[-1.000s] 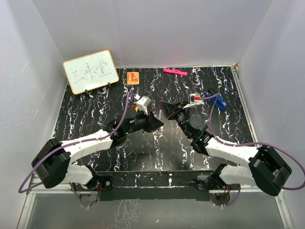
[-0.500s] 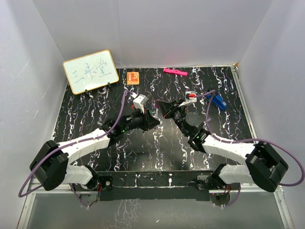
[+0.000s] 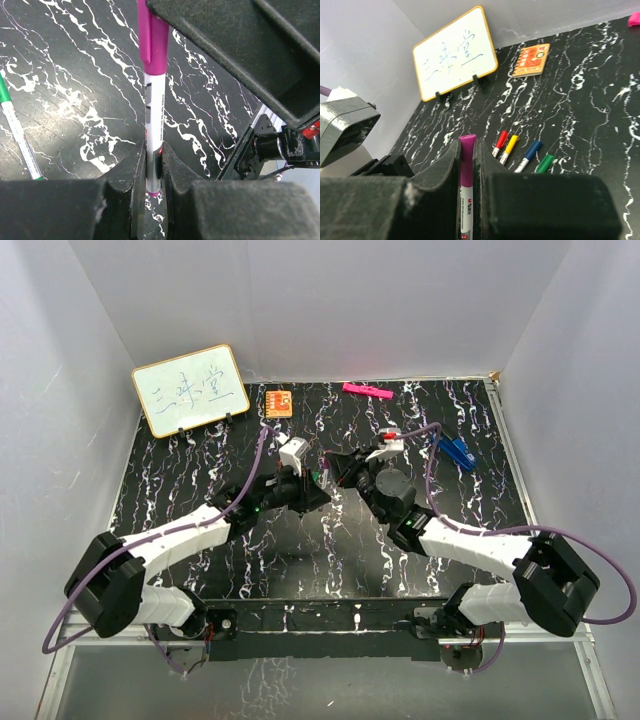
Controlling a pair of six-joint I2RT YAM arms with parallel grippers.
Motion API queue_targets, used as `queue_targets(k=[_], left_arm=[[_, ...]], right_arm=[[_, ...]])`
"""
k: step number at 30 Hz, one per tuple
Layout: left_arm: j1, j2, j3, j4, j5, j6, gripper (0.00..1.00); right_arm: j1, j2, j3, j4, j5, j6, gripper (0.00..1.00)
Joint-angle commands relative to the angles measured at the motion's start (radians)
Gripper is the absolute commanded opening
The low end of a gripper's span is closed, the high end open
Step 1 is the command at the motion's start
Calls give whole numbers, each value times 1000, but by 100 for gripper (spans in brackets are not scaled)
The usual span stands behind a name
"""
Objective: Insert the pens into the pen caps
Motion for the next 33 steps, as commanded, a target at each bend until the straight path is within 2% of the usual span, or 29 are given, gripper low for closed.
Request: queue_targets(k=[1,4,8,11,16,20,28,33], left_arm=[[39,23,94,-2,-39,33,0],[39,51,88,-80,-54,23,0],[39,103,103,-158,-89,15,0],[39,177,171,-251,-130,38,0],[38,298,280,-327,-122,62,0],[33,371,352,-398,-121,63,0],[30,533,541,-631,-107,80,0],[30,609,603,-694,-111,77,1]], right_arm=[[46,5,72,-213,91,-78,7],[39,-27,124,-244,228,-130,14],[30,-85,144,-255,318,-191,37],[24,-108,157,-316,371,-204,56],[21,-146,142,-385,433,-190,75],[20,-168,119,-404,450,-177,79],[17,-166,107,-407,441,-159,80],[15,-143,104,-412,436,-153,81]])
